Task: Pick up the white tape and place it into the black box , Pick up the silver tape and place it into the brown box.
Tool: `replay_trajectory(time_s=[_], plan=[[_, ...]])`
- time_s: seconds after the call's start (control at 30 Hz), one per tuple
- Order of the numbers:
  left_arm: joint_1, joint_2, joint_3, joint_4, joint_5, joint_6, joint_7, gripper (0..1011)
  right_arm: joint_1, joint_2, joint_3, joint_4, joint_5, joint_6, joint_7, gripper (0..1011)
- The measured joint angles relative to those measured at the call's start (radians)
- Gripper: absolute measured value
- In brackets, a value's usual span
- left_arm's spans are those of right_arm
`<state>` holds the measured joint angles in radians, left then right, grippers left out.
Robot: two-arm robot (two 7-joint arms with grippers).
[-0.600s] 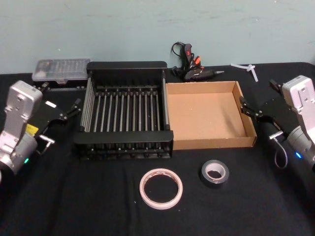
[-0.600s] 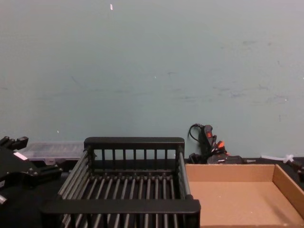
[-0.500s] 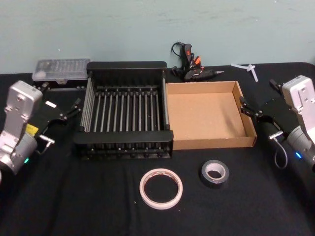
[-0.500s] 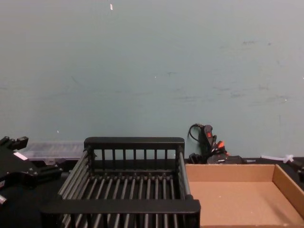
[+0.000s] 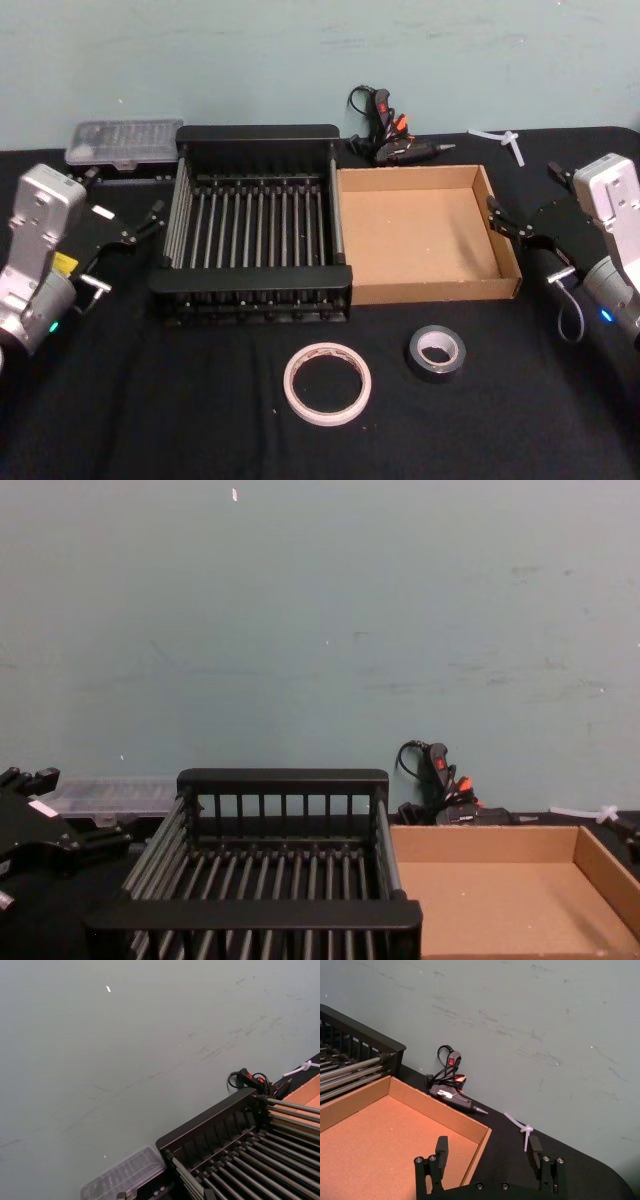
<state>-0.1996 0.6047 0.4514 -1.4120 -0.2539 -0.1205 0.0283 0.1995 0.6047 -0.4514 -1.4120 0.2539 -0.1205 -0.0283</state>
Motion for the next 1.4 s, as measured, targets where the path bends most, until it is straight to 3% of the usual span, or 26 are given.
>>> replay_trajectory(time_s=[1.0, 1.4], plan=[[0.000, 0.000, 0.000, 0.000, 0.000, 0.000, 0.000, 1001, 0.000, 0.000, 0.000, 0.000, 0.000, 0.000, 0.000, 1002], [0.000, 0.000, 0.000, 0.000, 0.000, 0.000, 0.000, 1002, -0.022, -0.012, 0.042, -0.014, 0.007, -0.005, 0.028, 1002]])
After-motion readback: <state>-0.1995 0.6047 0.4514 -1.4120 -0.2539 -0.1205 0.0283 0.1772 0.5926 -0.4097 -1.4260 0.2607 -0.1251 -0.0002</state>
